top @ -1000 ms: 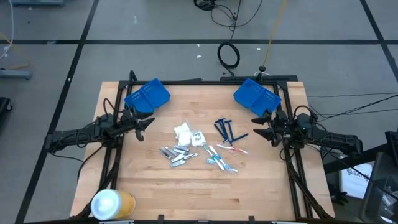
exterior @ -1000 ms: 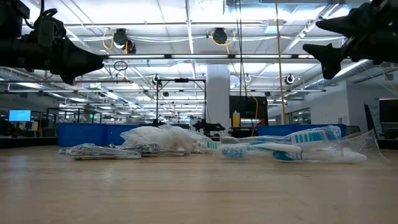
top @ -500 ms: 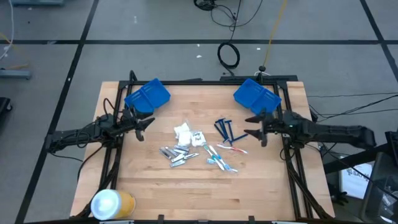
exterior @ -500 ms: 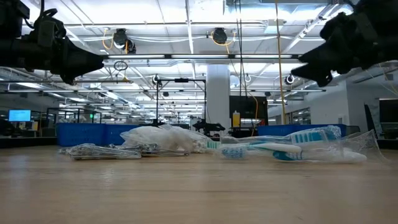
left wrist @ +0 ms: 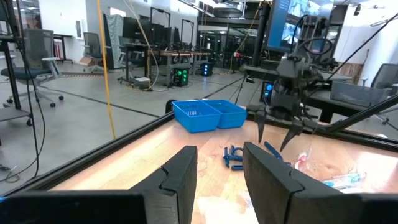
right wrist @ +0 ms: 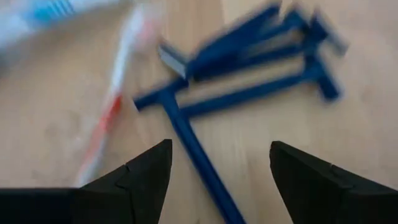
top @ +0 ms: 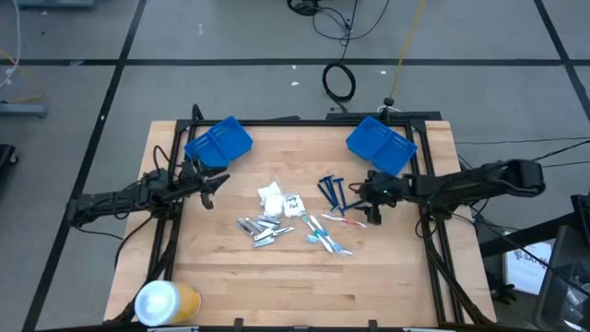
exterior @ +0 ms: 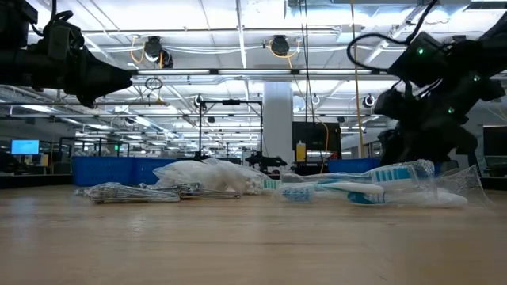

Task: Pick & Place Travel size toiletries
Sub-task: Put the blue razor into the right blue basket

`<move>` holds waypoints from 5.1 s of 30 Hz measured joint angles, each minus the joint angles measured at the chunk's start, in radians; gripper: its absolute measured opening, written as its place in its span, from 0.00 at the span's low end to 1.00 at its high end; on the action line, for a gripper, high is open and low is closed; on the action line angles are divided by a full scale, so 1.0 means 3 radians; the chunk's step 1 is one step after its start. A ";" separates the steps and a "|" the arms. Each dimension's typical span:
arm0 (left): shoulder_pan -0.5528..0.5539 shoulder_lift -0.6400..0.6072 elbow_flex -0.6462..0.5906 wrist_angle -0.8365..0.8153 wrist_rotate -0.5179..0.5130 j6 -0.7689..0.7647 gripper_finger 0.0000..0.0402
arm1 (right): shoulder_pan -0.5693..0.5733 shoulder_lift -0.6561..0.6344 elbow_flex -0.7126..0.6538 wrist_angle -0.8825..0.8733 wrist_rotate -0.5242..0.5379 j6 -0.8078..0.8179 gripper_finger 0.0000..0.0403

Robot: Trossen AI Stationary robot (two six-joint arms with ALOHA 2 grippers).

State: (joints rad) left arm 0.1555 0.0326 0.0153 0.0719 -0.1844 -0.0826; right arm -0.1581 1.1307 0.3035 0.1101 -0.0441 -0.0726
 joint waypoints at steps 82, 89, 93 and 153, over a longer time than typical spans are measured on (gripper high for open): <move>-0.0003 0.0000 0.0000 0.0000 -0.0001 -0.0001 0.32 | -0.0375 -0.1579 -0.0422 -0.0705 0.3624 0.2354 0.09; -0.0001 0.0000 0.0001 -0.0001 -0.0001 0.0000 0.32 | -0.0431 -0.1579 -0.0514 -0.0502 0.3624 0.2426 0.10; -0.0001 -0.0001 -0.0001 0.0000 -0.0001 -0.0001 0.32 | -0.0522 -0.1572 -0.0811 0.0033 0.3632 0.2395 0.10; 0.0000 -0.0001 -0.0001 0.0000 0.0000 0.0000 0.32 | -0.0586 -0.1565 -0.0879 0.1313 0.3101 0.1156 0.54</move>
State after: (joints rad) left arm 0.1555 0.0322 0.0151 0.0719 -0.1844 -0.0826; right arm -0.3340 0.6613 0.0399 0.5040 0.8864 0.2742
